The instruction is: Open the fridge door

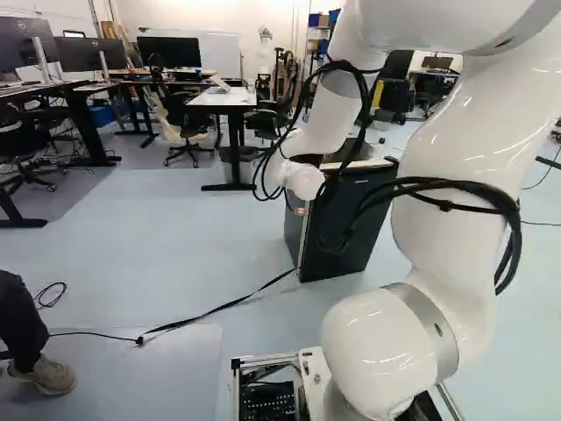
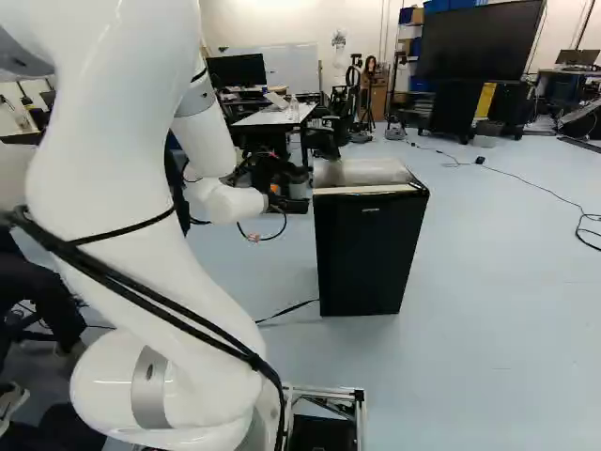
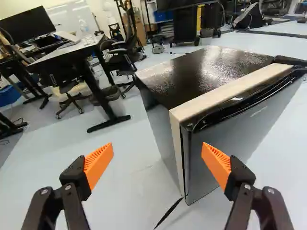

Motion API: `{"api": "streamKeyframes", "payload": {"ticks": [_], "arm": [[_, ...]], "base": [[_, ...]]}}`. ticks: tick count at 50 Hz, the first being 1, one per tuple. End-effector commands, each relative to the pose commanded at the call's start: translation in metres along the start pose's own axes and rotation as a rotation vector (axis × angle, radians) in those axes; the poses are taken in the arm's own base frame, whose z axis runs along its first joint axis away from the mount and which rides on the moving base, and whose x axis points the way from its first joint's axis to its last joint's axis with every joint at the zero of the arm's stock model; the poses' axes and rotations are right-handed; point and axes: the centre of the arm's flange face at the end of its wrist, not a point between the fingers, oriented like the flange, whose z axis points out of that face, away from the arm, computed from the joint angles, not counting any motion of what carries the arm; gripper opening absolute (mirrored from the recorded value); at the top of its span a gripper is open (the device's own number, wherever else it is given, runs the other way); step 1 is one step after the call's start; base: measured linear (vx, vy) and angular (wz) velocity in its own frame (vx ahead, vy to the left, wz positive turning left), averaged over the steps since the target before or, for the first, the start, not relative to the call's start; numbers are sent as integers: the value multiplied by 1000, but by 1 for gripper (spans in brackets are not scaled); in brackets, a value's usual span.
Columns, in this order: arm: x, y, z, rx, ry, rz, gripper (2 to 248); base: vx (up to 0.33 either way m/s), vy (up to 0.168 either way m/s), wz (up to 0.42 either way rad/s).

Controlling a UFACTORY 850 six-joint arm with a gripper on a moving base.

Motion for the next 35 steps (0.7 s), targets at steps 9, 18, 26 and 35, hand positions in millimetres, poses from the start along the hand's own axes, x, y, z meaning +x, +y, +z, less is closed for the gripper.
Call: {"api": "streamKeyframes", "payload": {"ticks": [9, 18, 26, 35], "arm": [[4, -2, 14, -52, 6, 47, 247], [6, -1, 24, -104, 10, 93, 247], [6, 1, 28, -151, 12, 135, 247], [7, 4, 32, -207, 14, 184, 247]], "base": [[0, 0, 0], [0, 0, 0], [0, 0, 0], [0, 0, 0]]}}
